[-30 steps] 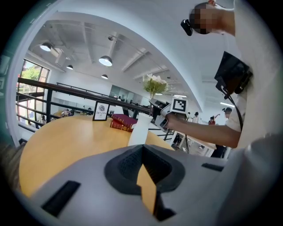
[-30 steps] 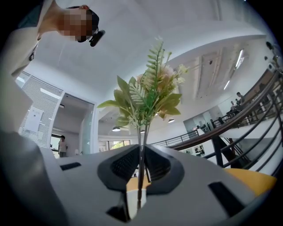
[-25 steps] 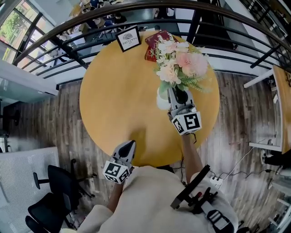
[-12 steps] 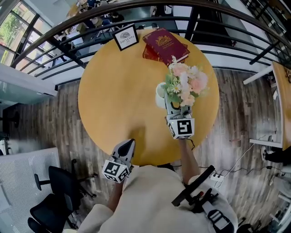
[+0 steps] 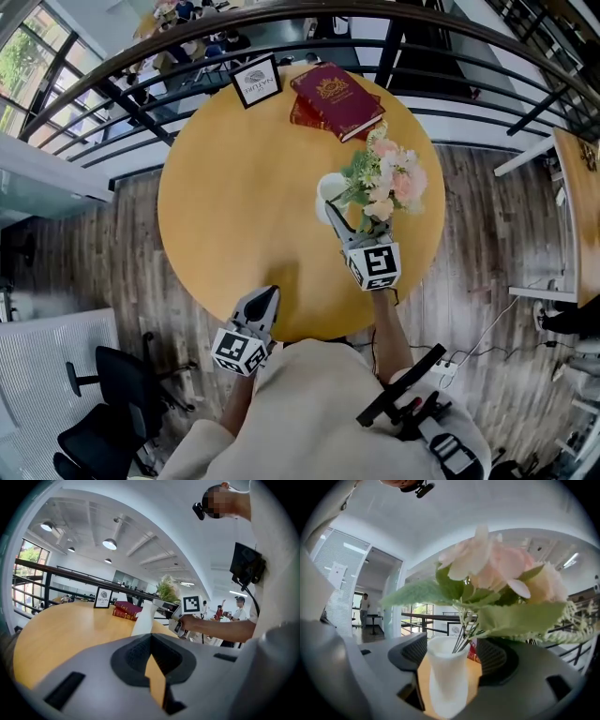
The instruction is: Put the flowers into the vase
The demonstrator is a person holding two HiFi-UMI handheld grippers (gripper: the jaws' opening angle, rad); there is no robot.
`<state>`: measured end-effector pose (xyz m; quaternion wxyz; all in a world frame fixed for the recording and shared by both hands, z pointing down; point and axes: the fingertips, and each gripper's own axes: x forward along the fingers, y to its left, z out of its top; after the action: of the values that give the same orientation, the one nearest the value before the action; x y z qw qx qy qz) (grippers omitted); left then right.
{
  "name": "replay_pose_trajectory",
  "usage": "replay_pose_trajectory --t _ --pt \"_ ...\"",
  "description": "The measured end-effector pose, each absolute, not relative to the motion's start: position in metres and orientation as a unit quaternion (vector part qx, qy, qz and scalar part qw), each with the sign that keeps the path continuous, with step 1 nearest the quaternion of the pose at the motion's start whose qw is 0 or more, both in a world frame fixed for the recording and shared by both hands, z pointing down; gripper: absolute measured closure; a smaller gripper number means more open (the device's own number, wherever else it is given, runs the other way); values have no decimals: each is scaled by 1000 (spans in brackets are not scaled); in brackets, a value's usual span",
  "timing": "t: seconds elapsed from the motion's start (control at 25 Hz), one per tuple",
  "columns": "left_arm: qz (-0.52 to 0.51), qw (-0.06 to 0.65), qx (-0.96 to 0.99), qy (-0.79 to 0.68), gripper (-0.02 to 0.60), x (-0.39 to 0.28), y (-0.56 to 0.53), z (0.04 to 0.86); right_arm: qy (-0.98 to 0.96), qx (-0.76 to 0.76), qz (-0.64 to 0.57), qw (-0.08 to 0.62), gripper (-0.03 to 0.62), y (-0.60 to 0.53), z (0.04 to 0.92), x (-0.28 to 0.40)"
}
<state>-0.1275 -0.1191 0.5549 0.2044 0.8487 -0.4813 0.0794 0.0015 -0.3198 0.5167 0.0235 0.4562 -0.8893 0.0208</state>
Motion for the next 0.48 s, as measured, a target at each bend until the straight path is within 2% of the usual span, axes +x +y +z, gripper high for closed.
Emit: replay_pose_trajectory --t 0.32,0.48 --pt "61 202 852 -479 575 -118 -119 552 -884 426 -67 181 264 -313 538 -8" --pt "53 197 852 -481 575 -117 -122 549 -874 433 -49 214 265 -305 562 -7"
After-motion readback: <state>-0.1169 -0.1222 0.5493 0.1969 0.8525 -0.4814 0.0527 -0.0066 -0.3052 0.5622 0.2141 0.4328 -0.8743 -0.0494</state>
